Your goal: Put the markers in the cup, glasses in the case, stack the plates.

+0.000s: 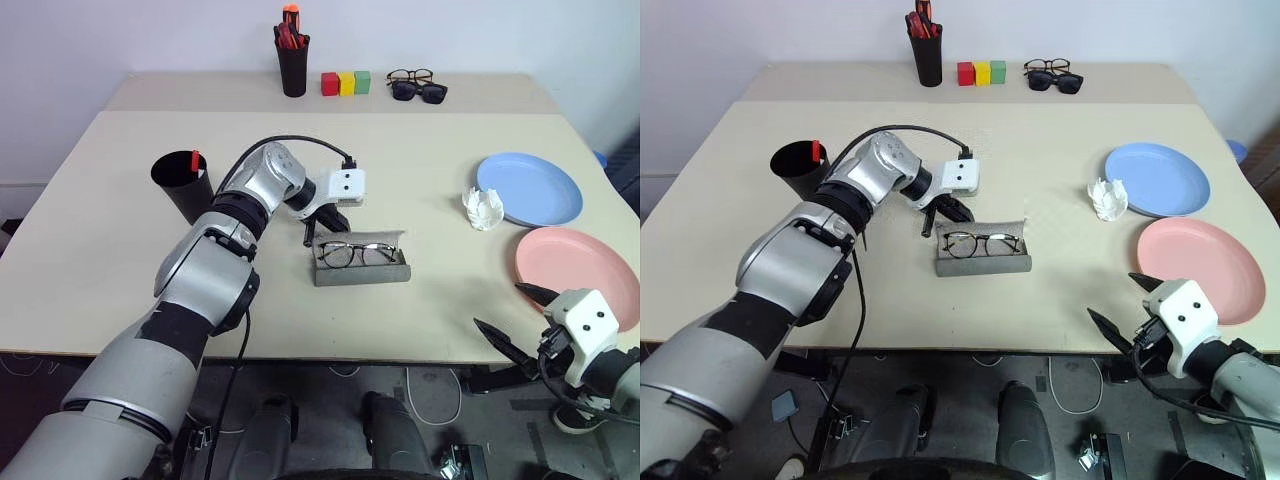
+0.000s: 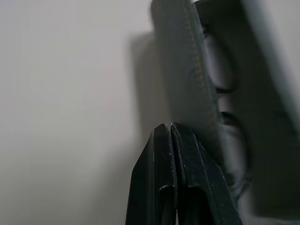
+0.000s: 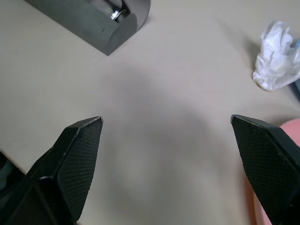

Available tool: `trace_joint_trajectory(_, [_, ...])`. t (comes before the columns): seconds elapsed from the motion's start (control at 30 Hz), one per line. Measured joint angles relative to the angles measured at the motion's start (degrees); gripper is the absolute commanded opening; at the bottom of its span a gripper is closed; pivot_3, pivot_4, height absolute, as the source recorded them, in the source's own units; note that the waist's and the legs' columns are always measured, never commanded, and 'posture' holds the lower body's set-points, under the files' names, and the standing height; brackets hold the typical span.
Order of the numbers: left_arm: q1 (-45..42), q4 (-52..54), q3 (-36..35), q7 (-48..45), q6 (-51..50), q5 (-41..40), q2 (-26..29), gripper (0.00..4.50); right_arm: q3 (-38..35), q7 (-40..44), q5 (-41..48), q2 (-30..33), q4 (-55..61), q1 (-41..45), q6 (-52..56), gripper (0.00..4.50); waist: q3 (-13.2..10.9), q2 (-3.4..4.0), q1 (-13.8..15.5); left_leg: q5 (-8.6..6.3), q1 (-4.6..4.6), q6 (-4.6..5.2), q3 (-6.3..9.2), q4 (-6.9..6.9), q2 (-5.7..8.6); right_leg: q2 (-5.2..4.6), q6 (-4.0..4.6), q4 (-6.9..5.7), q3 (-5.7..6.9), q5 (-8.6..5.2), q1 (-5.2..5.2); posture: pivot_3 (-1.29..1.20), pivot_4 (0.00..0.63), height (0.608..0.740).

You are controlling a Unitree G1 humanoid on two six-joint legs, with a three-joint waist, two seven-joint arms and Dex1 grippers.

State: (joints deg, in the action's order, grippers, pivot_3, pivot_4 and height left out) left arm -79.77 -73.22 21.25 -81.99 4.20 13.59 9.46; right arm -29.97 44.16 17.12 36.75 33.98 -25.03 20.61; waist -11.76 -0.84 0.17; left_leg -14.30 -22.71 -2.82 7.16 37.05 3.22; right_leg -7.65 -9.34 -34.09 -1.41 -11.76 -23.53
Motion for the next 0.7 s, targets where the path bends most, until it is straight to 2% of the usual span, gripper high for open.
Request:
trace_joint_trajectory(0.13, [3.49, 5.52, 0.01, -7.31, -2.15, -0.82, 1.32, 0.03, 0.26, -0.01, -0.02, 0.22, -0.88, 0.70, -0.02, 4.47, 0.02, 0.03, -0.01, 0.00, 0.02, 0.01, 0.01, 0.00, 0.00, 0.00, 0.02, -0.05, 0.00, 0.01, 0.00, 0.00, 0.150, 0.740])
trace_joint_trajectory(0.27, [8.92, 15.79, 1.64, -9.10, -5.53, -3.27, 3.64, 0.03, 0.43, -1.23, 0.43, 0.10, -2.41, 2.97, 0.47, 4.47, 0.06, 0.09, -0.11, -0.01, 0.20, 0.02, 0.03, -0.01, -0.01, 0.00, 0.03, -0.06, -0.01, 0.01, 0.17, 0.00, 0.150, 0.740])
trace_joint_trajectory(0.37, [13.26, 23.87, 1.32, -8.27, -7.20, -4.35, 4.70, 0.03, 0.10, -3.65, 2.27, -0.80, -3.41, 5.59, 2.27, 4.47, 0.15, 0.23, 0.06, -0.01, 0.24, 0.03, 0.06, -0.02, -0.02, 0.01, 0.05, -0.06, -0.01, 0.01, 0.21, 0.00, 0.150, 0.740])
trace_joint_trajectory(0.5, [18.74, 29.85, -4.50, -1.31, -6.84, -9.65, 2.68, 0.03, -2.43, -6.18, 4.20, -1.41, -4.53, 6.11, 4.64, 4.47, 0.14, 0.23, 0.64, -0.01, 0.10, 0.03, 0.15, 0.02, 0.01, 0.00, 0.27, -0.04, 0.00, 0.15, 0.13, 0.00, 0.150, 0.740])
trace_joint_trajectory(0.57, [20.38, 36.16, -7.23, 0.25, -8.37, -13.43, 2.66, 0.03, -4.06, -7.26, 4.50, -1.38, -5.70, 6.32, 5.42, 4.47, 0.13, 0.21, 0.53, -0.01, 0.05, 0.03, 0.15, 0.00, 0.02, 0.01, 0.27, -0.04, 0.00, 0.16, 0.08, 0.00, 0.150, 0.740])
trace_joint_trajectory(0.67, [22.86, 48.93, -8.13, -0.80, -13.02, -18.27, 3.97, 0.90, -4.96, -8.48, 4.37, -1.29, -10.05, 6.90, 5.88, 4.47, 0.19, 0.30, 0.31, -0.01, 0.21, 0.03, 0.13, -0.04, 0.01, 0.02, 0.29, -0.07, -0.01, 0.15, 0.17, 0.00, 0.150, 0.740])
trace_joint_trajectory(0.7, [23.22, 50.29, -8.11, -1.21, -14.52, -19.23, 3.92, 1.23, -4.95, -8.65, 4.34, -1.29, -10.85, 7.11, 6.03, 4.47, 0.20, 0.33, 0.28, -0.01, 0.24, 0.03, 0.12, -0.03, 0.01, 0.02, 0.29, -0.09, -0.01, 0.15, 0.19, 0.00, 0.150, 0.740])
